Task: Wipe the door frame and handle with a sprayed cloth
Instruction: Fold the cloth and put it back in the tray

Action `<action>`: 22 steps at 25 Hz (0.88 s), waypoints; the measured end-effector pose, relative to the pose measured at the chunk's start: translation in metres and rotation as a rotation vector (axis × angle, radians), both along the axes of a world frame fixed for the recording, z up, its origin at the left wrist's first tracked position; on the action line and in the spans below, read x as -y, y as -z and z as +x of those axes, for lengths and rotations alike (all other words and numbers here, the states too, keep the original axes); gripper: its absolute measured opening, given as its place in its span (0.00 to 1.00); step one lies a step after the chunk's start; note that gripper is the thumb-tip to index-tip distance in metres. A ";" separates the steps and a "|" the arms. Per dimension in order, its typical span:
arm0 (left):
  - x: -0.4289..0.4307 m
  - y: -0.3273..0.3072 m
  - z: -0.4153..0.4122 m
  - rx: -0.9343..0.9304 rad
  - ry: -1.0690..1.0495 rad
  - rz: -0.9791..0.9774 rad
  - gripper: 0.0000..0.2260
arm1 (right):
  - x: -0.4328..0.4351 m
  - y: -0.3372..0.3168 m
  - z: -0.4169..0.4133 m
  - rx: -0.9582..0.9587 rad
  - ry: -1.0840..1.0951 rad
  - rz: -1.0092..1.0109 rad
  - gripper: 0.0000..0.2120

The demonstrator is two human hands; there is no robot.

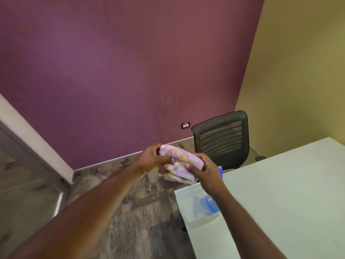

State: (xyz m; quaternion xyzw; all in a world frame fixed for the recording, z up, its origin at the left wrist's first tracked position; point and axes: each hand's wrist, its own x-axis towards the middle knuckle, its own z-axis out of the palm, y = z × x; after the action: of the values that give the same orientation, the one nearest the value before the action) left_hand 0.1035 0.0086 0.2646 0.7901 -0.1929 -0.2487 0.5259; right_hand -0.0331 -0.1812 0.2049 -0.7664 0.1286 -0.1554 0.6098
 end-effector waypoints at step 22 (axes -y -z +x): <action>0.074 0.262 -0.003 0.164 0.335 0.554 0.23 | -0.011 0.224 -0.030 -0.749 0.120 -0.623 0.23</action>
State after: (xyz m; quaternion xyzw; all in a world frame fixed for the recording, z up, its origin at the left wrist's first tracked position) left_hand 0.1004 -0.0650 0.0021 0.8777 -0.2869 -0.3102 0.2258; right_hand -0.0633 -0.1698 -0.0189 -0.9069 0.3302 0.0651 0.2534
